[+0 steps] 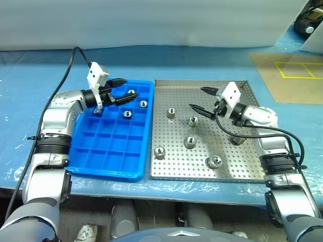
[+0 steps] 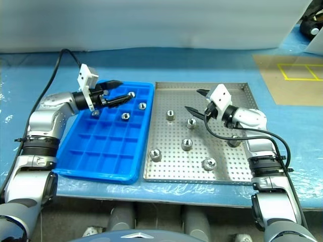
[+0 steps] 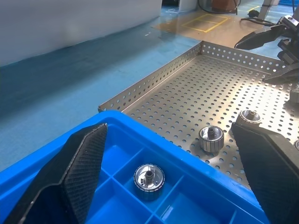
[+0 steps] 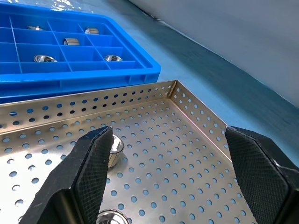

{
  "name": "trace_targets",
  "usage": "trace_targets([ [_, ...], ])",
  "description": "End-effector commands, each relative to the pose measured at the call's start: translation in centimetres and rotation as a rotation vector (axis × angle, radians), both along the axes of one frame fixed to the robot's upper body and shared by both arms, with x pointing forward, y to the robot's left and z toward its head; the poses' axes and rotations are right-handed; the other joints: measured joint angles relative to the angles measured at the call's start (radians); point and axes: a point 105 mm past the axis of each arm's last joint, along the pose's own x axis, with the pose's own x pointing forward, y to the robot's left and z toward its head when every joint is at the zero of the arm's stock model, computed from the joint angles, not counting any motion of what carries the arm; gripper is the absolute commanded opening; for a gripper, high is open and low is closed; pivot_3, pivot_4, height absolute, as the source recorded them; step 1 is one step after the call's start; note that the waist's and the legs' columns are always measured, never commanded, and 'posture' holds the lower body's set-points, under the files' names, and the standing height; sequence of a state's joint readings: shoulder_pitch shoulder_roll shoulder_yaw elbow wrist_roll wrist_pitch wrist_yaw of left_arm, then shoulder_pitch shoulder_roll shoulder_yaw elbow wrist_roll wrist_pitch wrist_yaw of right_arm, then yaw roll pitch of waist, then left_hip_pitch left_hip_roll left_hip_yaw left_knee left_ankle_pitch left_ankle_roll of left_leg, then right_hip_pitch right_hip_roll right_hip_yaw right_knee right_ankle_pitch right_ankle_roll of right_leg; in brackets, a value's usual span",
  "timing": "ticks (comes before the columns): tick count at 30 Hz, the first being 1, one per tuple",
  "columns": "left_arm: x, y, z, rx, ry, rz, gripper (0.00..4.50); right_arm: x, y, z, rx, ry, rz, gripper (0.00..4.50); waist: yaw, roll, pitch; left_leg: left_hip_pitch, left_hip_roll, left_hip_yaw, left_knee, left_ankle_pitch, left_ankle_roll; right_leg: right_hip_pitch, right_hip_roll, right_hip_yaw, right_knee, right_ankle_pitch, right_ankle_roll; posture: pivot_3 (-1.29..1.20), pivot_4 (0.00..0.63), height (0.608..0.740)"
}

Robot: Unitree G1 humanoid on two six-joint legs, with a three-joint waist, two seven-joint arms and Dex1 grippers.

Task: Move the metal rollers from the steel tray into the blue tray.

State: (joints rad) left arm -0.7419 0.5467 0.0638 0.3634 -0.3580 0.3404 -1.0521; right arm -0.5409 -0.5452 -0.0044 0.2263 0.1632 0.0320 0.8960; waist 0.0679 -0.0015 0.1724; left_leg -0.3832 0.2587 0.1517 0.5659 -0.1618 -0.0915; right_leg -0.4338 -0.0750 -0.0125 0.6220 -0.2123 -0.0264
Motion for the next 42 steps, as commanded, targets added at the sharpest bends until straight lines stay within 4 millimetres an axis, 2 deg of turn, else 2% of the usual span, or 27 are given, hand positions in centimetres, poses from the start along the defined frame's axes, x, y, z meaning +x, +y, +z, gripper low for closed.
trace_targets([
  [1, -0.4, -0.1, 1.1, -0.008, -0.039, -0.017, 4.5, 0.0, 0.0, 1.2, 0.0, -0.046, 0.005, 3.93, 0.0, 0.0, 0.0, 0.0, 0.0, 0.0, 0.0, 0.0, 0.0, 0.0, 0.0, 0.0, 0.0, 0.0, 0.0, -0.09, 0.15, 0.74],
  [12, 0.0, -0.7, 1.2, 0.026, -0.03, -0.063, 4.5, -0.1, -0.3, 1.5, -0.001, -0.053, -0.003, 3.93, 0.0, 0.0, 0.0, 0.0, 0.0, 0.0, 0.0, 0.0, 0.0, 0.0, 0.0, 0.0, 0.0, 0.0, 0.0, -0.11, 0.15, 0.74],
  [15, 1.0, -2.5, 2.4, 0.074, -0.064, -0.134, 4.5, -0.1, -1.2, 2.2, -0.012, -0.07, -0.024, 3.93, 0.004, 0.0, 0.0, 0.0, 0.0, 0.0, 0.0, 0.0, 0.0, 0.0, 0.0, 0.0, 0.0, 0.0, 0.0, -0.14, 0.15, 0.74],
  [19, 2.0, -6.4, 3.1, 0.169, -0.088, -0.287, 4.5, -0.7, -2.7, 3.0, -0.012, -0.09, -0.07, 3.93, 0.008, 0.0, 0.0, -0.001, -0.002, 0.0, 0.002, -0.001, 0.001, 0.002, -0.001, 0.003, 0.0, 0.001, 0.001, -0.23, 0.15, 0.74],
  [26, 1.9, -10.6, 1.1, 0.327, -0.015, -0.473, 4.5, -3.3, -4.8, 2.7, -0.006, -0.098, -0.175, 3.93, -0.03, -0.001, 0.0, 0.001, -0.004, 0.002, 0.002, -0.004, 0.007, 0.005, 0.0, 0.008, -0.006, 0.004, 0.007, -0.38, 0.15, 0.74],
  [33, 1.5, -13.1, -1.5, 0.472, 0.022, -0.536, 4.5, -6.6, -6.4, 2.7, 0.0, -0.096, -0.273, 3.93, -0.062, -0.001, 0.0, 0.002, -0.006, 0.006, 0.002, -0.006, 0.011, 0.008, 0.0, 0.012, -0.016, 0.007, 0.011, -0.53, 0.15, 0.74],
  [36, 1.2, -13.4, -2.5, 0.515, 0.03, -0.552, 4.5, -8.0, -5.1, 2.2, -0.002, -0.069, -0.224, 3.93, -0.08, -0.001, 0.0, 0.005, -0.006, 0.009, 0.003, -0.009, 0.016, 0.01, -0.001, 0.014, -0.017, 0.006, 0.011, -0.58, 0.15, 0.74],
  [40, 1.2, -13.0, -3.5, 0.559, 0.046, -0.546, 4.5, -10.3, -1.3, 1.4, -0.03, 0.019, -0.029, 3.93, -0.103, -0.001, 0.001, 0.006, -0.006, 0.011, 0.005, -0.01, 0.018, 0.01, -0.002, 0.016, -0.017, 0.007, 0.012, -0.6, 0.15, 0.74],
  [42, 1.3, -12.7, -3.9, 0.577, 0.05, -0.542, 4.5, -11.0, -0.2, 1.4, -0.045, 0.048, 0.048, 3.93, -0.112, -0.001, 0.001, 0.006, -0.006, 0.011, 0.006, -0.01, 0.018, 0.01, -0.002, 0.016, -0.017, 0.007, 0.013, -0.6, 0.15, 0.74],
])
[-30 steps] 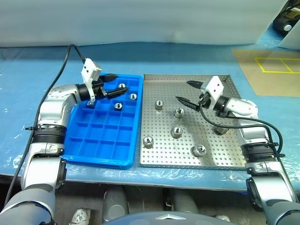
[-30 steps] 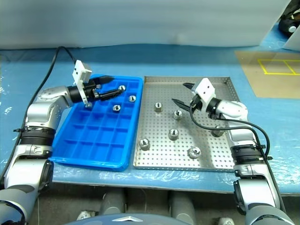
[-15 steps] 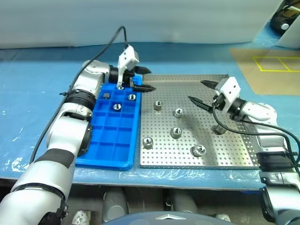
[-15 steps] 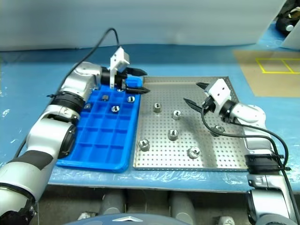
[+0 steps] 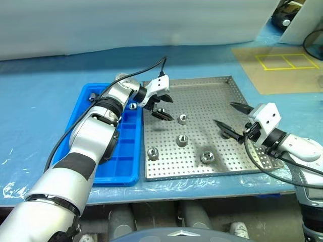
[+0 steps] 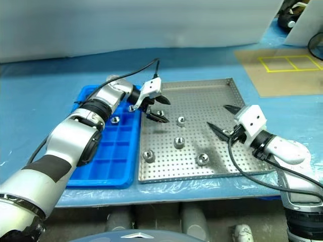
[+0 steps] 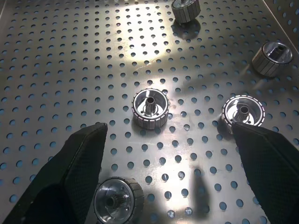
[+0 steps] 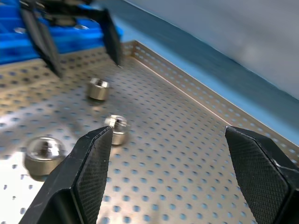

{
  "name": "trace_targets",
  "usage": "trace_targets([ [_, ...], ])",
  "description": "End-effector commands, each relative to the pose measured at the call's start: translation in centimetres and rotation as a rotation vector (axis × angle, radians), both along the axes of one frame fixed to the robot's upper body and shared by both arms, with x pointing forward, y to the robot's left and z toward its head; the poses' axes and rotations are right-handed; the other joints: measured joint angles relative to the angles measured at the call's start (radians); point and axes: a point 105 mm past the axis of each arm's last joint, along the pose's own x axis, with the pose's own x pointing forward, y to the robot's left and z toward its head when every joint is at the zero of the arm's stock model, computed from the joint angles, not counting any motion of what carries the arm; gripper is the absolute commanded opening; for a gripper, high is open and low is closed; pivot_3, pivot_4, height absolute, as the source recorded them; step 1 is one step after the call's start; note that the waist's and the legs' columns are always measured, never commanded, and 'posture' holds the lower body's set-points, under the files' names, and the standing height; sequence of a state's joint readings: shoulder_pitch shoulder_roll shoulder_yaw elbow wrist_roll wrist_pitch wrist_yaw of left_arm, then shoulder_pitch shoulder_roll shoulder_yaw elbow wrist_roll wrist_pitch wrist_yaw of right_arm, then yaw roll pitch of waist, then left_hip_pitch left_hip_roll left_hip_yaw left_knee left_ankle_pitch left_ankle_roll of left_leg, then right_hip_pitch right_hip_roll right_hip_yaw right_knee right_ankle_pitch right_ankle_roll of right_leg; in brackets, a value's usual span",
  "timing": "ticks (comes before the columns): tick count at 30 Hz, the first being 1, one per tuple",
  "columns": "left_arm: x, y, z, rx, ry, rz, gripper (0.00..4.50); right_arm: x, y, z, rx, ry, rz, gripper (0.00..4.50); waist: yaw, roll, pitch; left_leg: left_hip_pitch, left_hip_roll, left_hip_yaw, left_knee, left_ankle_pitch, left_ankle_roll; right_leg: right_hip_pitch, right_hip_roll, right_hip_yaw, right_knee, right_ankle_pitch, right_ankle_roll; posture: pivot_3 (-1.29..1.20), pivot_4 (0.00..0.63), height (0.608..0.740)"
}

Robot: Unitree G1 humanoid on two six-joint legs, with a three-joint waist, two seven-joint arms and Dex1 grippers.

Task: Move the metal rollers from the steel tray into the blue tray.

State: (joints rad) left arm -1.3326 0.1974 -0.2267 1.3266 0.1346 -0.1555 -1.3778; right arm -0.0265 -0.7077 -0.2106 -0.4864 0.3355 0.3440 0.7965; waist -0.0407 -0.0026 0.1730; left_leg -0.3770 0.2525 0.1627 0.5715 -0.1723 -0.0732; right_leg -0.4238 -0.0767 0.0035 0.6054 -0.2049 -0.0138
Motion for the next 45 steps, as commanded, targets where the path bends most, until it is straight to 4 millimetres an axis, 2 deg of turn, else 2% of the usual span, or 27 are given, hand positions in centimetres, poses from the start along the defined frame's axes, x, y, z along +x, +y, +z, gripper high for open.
trace_targets([
  [1, 0.2, 0.5, 0.0, 0.028, -0.036, 0.003, 4.5, -1.5, 2.3, 1.1, -0.023, 0.004, 0.148, 3.93, -0.007, 0.0, 0.0, 0.0, 0.0, 0.0, 0.0, 0.0, 0.0, 0.0, 0.0, 0.0, 0.0, 0.0, 0.0, -0.6, 0.15, 0.74],
  [5, 0.6, 1.6, -1.4, 0.112, -0.071, 0.03, 4.5, -1.4, 2.5, 1.3, -0.076, 0.009, 0.201, 3.93, -0.007, 0.0, 0.0, 0.0, 0.0, 0.001, 0.002, -0.001, 0.002, 0.0, 0.0, 0.001, 0.0, 0.0, 0.0, -0.58, 0.15, 0.74],
  [9, 1.0, 2.5, -2.6, 0.192, -0.128, 0.047, 4.5, -1.6, 2.7, 0.3, -0.172, 0.015, 0.237, 3.93, -0.005, 0.0, 0.0, -0.001, 0.0, 0.001, 0.002, -0.002, 0.004, 0.0, 0.0, 0.0, -0.001, 0.0, 0.0, -0.56, 0.15, 0.74],
  [14, 1.2, 2.6, -3.3, 0.219, -0.15, 0.072, 4.5, -1.3, 2.7, 0.2, -0.164, 0.011, 0.216, 3.93, -0.001, 0.0, 0.0, -0.003, 0.0, 0.001, 0.003, -0.003, 0.006, 0.0, -0.001, 0.0, -0.002, 0.0, 0.0, -0.57, 0.15, 0.74],
  [24, 1.6, 1.1, -4.5, 0.202, -0.168, 0.132, 4.5, -1.9, 2.0, -0.4, -0.167, 0.015, 0.149, 3.93, -0.014, 0.0, 0.0, -0.003, -0.004, 0.001, 0.005, -0.005, 0.008, 0.0, -0.004, 0.001, -0.002, 0.0, 0.0, -0.63, 0.15, 0.74],
  [32, 2.5, 2.7, -6.1, 0.268, -0.183, 0.262, 4.5, -1.9, 1.8, -0.7, -0.165, 0.007, 0.111, 3.93, -0.031, 0.0, 0.0, -0.002, -0.008, 0.001, 0.006, -0.006, 0.01, 0.001, -0.007, 0.0, -0.002, 0.0, 0.001, -0.64, 0.15, 0.74],
  [35, 2.5, 3.1, -6.4, 0.285, -0.188, 0.262, 4.5, -2.0, 1.7, -0.8, -0.167, 0.01, 0.107, 3.93, -0.036, -0.001, -0.001, -0.001, -0.013, 0.001, 0.008, -0.006, 0.01, 0.001, -0.01, 0.0, -0.002, 0.0, 0.007, -0.64, 0.15, 0.74],
  [38, 2.7, 3.2, -6.3, 0.278, -0.188, 0.283, 3.89, -1.9, 1.7, -0.9, -0.169, 0.009, 0.104, 3.98, -0.042, -0.001, -0.001, -0.002, -0.015, 0.001, 0.01, -0.007, 0.011, 0.001, -0.012, 0.001, -0.003, -0.003, 0.012, -0.63, 0.15, 0.74],
  [42, 2.8, 3.3, -5.9, 0.273, -0.19, 0.281, 2.7, -1.6, 1.8, -0.7, -0.17, 0.001, 0.105, 3.98, -0.053, -0.002, 0.0, -0.003, -0.016, 0.001, 0.01, -0.007, 0.012, 0.001, -0.012, 0.001, -0.003, -0.003, 0.013, -0.63, 0.15, 0.74],
  [45, 2.8, 3.6, -5.7, 0.276, -0.178, 0.287, 2.7, -1.4, 1.8, -0.6, -0.168, -0.004, 0.106, 3.98, -0.058, -0.002, 0.0, -0.003, -0.018, 0.0, 0.01, -0.007, 0.012, 0.001, -0.013, 0.001, -0.004, -0.003, 0.013, -0.62, 0.15, 0.74],
])
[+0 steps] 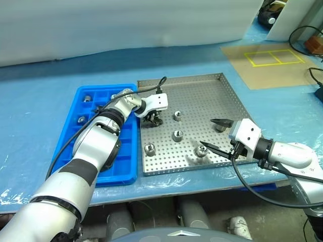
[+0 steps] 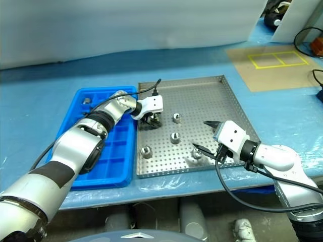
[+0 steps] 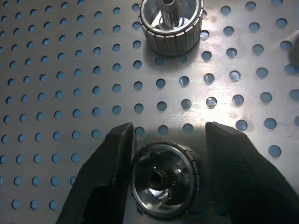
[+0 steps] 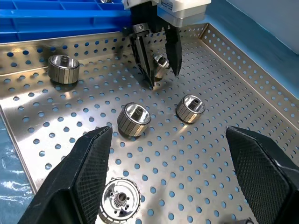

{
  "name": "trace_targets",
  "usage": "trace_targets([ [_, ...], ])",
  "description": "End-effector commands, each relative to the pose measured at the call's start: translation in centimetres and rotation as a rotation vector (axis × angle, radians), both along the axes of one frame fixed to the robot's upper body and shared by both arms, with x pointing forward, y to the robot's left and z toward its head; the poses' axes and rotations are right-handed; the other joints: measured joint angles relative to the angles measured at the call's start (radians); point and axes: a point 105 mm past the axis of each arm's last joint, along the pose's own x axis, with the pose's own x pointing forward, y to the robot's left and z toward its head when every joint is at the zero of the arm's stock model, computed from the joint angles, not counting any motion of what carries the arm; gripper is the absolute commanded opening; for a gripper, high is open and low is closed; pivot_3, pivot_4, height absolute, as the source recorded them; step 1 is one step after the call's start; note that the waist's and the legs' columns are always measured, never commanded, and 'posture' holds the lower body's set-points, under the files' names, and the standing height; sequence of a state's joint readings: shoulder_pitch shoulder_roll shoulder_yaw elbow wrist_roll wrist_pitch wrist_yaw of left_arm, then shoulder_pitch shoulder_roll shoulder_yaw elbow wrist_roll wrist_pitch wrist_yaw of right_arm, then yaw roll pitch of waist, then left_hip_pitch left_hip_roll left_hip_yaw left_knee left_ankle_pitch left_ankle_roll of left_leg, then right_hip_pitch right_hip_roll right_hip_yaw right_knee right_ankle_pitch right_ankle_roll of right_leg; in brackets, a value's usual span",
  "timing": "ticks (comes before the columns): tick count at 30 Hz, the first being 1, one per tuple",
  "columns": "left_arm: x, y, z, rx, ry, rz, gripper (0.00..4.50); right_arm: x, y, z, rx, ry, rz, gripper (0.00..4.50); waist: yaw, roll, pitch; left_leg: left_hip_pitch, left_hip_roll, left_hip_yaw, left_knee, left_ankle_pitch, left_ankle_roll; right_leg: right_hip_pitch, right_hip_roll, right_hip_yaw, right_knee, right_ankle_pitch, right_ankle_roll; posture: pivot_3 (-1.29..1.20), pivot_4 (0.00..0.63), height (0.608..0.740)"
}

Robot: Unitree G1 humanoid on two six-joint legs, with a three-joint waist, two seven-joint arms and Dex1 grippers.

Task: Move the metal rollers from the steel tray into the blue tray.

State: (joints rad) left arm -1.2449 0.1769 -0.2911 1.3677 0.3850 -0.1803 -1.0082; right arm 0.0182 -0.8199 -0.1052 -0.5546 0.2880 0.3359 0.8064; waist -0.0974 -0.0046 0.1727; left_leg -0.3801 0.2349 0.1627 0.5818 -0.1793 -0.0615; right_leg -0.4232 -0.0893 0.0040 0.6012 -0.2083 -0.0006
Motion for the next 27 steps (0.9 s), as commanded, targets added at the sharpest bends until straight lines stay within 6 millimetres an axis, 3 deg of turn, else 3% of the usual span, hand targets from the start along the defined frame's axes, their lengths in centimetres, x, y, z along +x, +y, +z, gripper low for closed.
trace_targets([
  [1, 0.5, 1.6, 0.0, 0.04, -0.001, 0.049, 2.7, 0.2, 0.2, 1.1, 0.001, -0.057, 0.01, 3.98, -0.001, 0.0, 0.0, 0.0, 0.0, 0.0, 0.0, 0.0, 0.0, 0.0, 0.0, 0.0, 0.0, 0.0, 0.0, -0.62, 0.15, 0.74],
  [5, 0.3, 1.9, 0.3, 0.032, 0.024, 0.042, 2.18, 0.4, 0.3, 1.1, 0.004, -0.06, 0.012, 3.98, -0.004, 0.0, 0.0, -0.001, 0.0, -0.001, 0.0, 0.0, 0.0, -0.001, 0.0, 0.0, -0.001, 0.0, 0.001, -0.6, 0.15, 0.74],
  [10, 0.0, 2.4, 1.0, 0.028, 0.061, 0.014, 2.18, 0.8, 0.8, 1.1, 0.017, -0.067, 0.028, 3.98, -0.02, 0.0, 0.0, -0.003, 0.001, -0.001, -0.001, -0.001, 0.002, -0.002, 0.0, -0.002, 0.0, 0.004, -0.004, -0.59, 0.15, 0.74],
  [14, 0.0, 2.7, 1.8, 0.028, 0.059, -0.007, 1.24, 1.0, 0.9, 1.0, 0.017, -0.068, 0.035, 3.98, -0.025, 0.001, -0.001, -0.005, 0.001, -0.001, -0.005, -0.003, 0.007, -0.002, 0.0, -0.002, -0.003, 0.003, -0.003, -0.57, 0.15, 0.74],
  [21, -0.5, 3.2, 2.8, 0.036, 0.096, -0.068, 1.24, 1.3, 1.3, 0.9, 0.018, -0.073, 0.05, 3.98, -0.028, 0.001, 0.0, -0.006, 0.002, 0.002, -0.01, -0.003, 0.011, -0.002, 0.0, -0.001, -0.012, 0.003, -0.003, -0.56, 0.15, 0.74],
  [24, -0.4, 2.8, 3.6, 0.002, 0.082, -0.083, 0.68, 1.4, 1.4, 0.8, 0.023, -0.075, 0.052, 3.98, -0.027, 0.001, 0.0, -0.005, 0.002, 0.002, -0.01, -0.003, 0.011, -0.002, 0.0, -0.001, -0.011, 0.003, -0.003, -0.55, 0.15, 0.74],
  [26, -0.2, 2.4, 4.4, -0.027, 0.062, -0.084, 0.06, 1.5, 1.5, 0.7, 0.024, -0.074, 0.055, 3.98, -0.026, 0.001, 0.0, -0.005, 0.002, 0.002, -0.01, -0.003, 0.011, -0.002, 0.0, -0.001, -0.011, 0.004, -0.003, -0.55, 0.15, 0.74],
  [27, -0.2, 2.3, 4.7, -0.038, 0.059, -0.087, 0.06, 1.5, 1.5, 0.7, 0.024, -0.074, 0.055, 3.98, -0.025, 0.001, 0.0, -0.005, 0.002, 0.002, -0.01, -0.003, 0.011, -0.002, 0.0, -0.001, -0.011, 0.004, -0.004, -0.55, 0.15, 0.74],
])
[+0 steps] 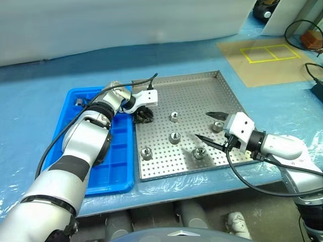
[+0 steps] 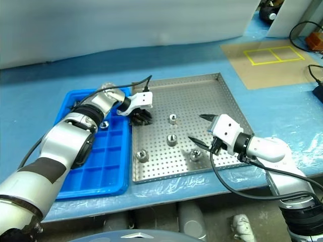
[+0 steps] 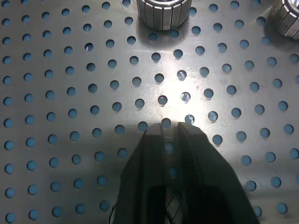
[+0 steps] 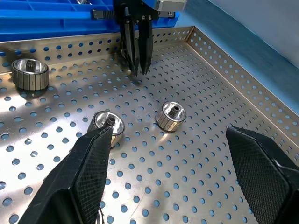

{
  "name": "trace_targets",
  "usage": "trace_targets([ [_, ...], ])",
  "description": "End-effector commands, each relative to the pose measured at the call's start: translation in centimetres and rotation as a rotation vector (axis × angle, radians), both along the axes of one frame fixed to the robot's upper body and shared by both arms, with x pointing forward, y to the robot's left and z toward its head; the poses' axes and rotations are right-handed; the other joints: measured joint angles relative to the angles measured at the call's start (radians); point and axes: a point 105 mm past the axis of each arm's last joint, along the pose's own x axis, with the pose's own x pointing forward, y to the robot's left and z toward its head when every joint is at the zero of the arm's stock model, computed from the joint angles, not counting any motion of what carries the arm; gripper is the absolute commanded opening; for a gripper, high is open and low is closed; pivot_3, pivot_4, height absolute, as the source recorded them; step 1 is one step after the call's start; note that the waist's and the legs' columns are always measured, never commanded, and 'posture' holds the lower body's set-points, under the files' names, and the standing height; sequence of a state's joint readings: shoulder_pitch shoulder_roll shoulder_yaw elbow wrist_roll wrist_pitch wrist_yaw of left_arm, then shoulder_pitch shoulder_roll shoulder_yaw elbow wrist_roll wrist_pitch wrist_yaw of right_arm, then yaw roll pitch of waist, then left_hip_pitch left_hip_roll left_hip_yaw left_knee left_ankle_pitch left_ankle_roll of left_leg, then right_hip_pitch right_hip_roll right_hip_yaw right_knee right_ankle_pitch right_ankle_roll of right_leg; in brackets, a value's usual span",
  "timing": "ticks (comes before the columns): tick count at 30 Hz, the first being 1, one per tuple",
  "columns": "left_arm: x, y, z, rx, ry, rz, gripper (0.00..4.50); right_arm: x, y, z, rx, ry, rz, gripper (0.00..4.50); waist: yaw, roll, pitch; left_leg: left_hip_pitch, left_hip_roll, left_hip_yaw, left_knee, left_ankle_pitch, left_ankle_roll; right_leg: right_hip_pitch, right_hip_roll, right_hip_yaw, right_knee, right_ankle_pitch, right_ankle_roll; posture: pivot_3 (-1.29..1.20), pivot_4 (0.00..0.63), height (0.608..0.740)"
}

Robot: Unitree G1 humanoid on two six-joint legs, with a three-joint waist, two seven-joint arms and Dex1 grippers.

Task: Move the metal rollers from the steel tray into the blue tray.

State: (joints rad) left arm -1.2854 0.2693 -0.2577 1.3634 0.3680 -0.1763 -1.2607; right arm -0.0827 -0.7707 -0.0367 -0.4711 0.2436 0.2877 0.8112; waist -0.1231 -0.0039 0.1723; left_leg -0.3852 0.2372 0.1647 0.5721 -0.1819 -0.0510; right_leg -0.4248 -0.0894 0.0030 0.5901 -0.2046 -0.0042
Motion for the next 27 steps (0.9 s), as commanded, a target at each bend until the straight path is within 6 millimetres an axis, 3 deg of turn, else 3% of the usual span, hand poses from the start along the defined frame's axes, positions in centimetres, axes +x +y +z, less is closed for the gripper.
trace_targets([
  [1, 0.7, -0.7, 3.0, -0.067, -0.07, -0.017, 0.06, -0.1, 0.5, 0.5, 0.007, -0.032, 0.026, 3.98, 0.002, 0.0, 0.0, 0.0, 0.0, 0.0, 0.0, 0.0, 0.0, 0.0, 0.0, 0.0, 0.0, 0.0, 0.0, -0.55, 0.15, 0.74],
  [6, 0.6, -1.4, 5.3, -0.147, -0.1, -0.057, 0.06, 0.0, 0.7, 0.4, 0.011, -0.033, 0.029, 3.98, 0.007, 0.0, 0.0, -0.001, -0.001, 0.0, 0.0, 0.0, 0.0, 0.0, -0.001, 0.001, 0.0, 0.0, 0.0, -0.54, 0.15, 0.74],
  [9, 0.2, -2.2, 7.7, -0.26, -0.08, -0.094, 0.06, 0.0, 0.9, 0.2, 0.013, -0.031, 0.037, 3.98, 0.01, 0.0, 0.0, -0.001, -0.001, 0.0, 0.0, 0.0, 0.0, 0.0, -0.001, 0.001, 0.0, 0.0, 0.0, -0.53, 0.15, 0.74],
  [13, -0.1, -1.9, 9.4, -0.326, -0.074, -0.118, 0.06, 0.3, 1.2, 0.0, 0.006, -0.032, 0.054, 3.98, 0.014, 0.0, 0.0, 0.0, -0.001, 0.001, 0.0, 0.0, 0.0, 0.0, -0.002, 0.001, 0.0, 0.0, 0.0, -0.51, 0.15, 0.74],
  [22, -0.5, 1.5, 12.3, -0.46, -0.008, -0.075, 0.06, 1.1, 2.3, -0.4, 0.021, -0.031, 0.109, 3.98, 0.026, 0.0, 0.0, 0.001, 0.0, 0.001, 0.0, 0.0, 0.0, 0.0, -0.001, 0.001, 0.002, 0.0, -0.001, -0.44, 0.15, 0.74],
  [27, 0.2, 4.1, 11.3, -0.356, -0.102, -0.012, 0.06, 1.5, 3.0, -0.4, 0.033, -0.034, 0.137, 3.98, 0.054, 0.0, 0.0, 0.001, 0.0, 0.001, 0.0, 0.0, 0.0, 0.0, -0.001, 0.002, 0.002, 0.0, -0.001, -0.41, 0.15, 0.74],
])
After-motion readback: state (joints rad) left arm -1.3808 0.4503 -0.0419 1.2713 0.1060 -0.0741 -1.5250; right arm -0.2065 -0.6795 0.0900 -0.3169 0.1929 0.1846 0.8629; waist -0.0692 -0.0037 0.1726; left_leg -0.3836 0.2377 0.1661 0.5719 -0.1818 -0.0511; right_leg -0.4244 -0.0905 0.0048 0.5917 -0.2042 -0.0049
